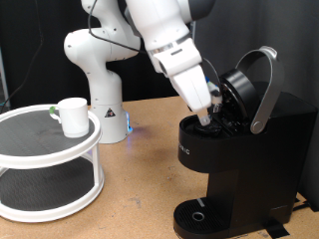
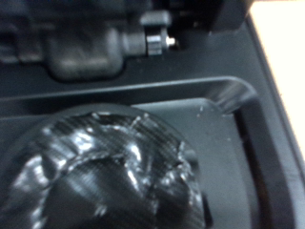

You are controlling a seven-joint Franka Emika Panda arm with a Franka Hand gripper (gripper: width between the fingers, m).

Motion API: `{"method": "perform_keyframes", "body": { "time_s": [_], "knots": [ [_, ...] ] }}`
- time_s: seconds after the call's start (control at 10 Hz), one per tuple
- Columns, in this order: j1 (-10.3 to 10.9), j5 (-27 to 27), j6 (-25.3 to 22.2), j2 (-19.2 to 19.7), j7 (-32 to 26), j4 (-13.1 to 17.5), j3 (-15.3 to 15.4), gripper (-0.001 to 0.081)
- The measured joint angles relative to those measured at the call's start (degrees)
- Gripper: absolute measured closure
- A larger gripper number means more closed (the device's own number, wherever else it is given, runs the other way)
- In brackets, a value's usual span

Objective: Make a cup of coffee with the keurig machine

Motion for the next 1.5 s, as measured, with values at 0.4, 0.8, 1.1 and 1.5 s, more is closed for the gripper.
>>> {"method": "perform_keyframes", "body": {
  "time_s": [0.4,0.8,1.1,1.5],
  "knots": [
    [-1.74,-1.10,-6.16,-6.62,-1.50,0.40,-2.90,0.0000],
    [-2.29,-2.19,-8.25,-7.50,-2.82,0.17,-3.13,0.0000],
    [-2.37,-4.45,-13.87,-7.62,-2.93,2.12,-3.30,0.0000],
    [-2.32,-8.25,-20.28,-7.30,-0.33,7.56,-2.30,0.0000]
  ]
}}
